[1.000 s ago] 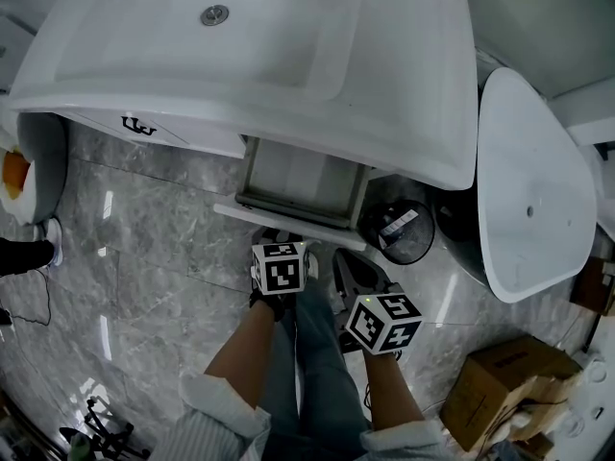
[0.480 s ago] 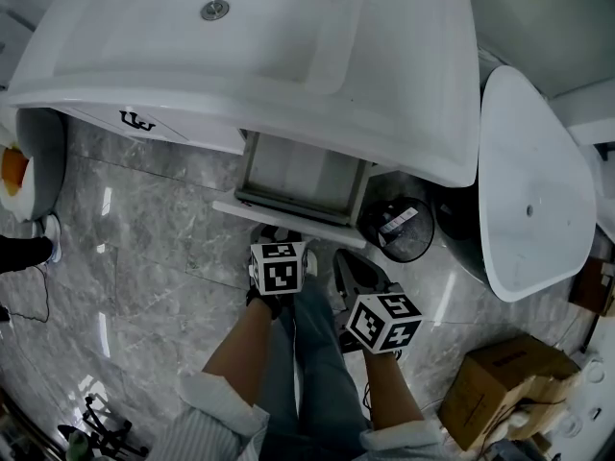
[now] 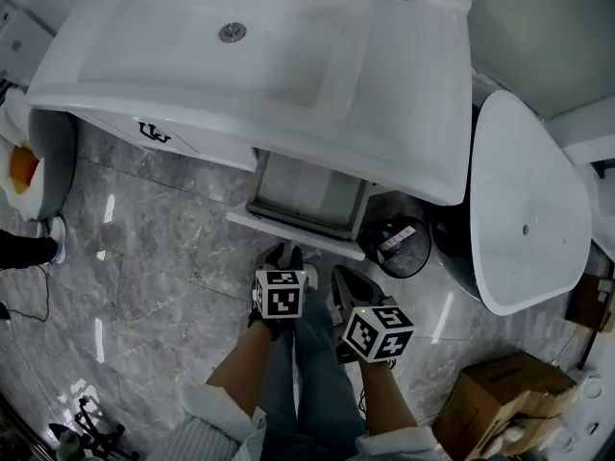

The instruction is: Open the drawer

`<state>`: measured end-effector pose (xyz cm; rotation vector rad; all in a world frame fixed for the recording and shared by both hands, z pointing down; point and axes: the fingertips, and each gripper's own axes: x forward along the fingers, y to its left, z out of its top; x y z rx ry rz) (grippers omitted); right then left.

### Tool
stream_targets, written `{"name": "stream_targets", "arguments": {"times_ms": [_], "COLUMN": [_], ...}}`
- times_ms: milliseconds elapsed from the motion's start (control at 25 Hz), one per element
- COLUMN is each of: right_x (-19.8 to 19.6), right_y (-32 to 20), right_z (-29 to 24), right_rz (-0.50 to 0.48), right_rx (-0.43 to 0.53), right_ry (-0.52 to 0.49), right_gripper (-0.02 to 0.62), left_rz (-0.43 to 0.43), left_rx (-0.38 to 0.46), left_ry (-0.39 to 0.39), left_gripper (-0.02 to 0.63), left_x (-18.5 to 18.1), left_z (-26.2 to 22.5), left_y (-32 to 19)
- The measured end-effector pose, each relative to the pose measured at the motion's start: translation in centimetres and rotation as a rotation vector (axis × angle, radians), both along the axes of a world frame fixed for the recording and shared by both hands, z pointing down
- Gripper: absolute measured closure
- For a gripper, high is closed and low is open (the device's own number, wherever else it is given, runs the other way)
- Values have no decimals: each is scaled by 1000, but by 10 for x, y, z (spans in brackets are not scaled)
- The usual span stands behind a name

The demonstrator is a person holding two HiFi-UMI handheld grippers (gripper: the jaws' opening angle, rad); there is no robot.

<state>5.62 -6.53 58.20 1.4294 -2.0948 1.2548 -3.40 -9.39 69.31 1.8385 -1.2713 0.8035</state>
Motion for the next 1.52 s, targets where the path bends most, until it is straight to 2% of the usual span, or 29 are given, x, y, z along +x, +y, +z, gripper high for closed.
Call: {"name": "stream_targets", "arguments": {"times_ms": [240,480,680,920,1040,1200,1520], "right_x": [-6,-12,-17,-29,-37,-47,-46], "right_y": [0,-14,-31,-52,-57,-67,-70], "right_z": [-25,-59,-99,-151,-182,-227,-307], "right_rz": [-4,-49,-82,-131,-155,-188,-268], "right_rx": [6,44,97,177,225,320,457], "right_ry": [-2,9,8,0,-17,-36,-52], "right_gripper": [591,591,591,591,591,591,591], "left_rz": [1,-10,-29,-46,-33,-16,28], "left_rx": [14,34,55,119,168,280,462], "left_ry": [15,36,46,88,115,141,249], "left_gripper": [499,526,559,572,577,583,589], "left_x": [-5,-6,-7,-5,-4,-6,4], "left_z": [-36,-82,-123,-179,-216,-267,-376], "left_y": [2,-4,-8,-21,-29,-44,-50]}}
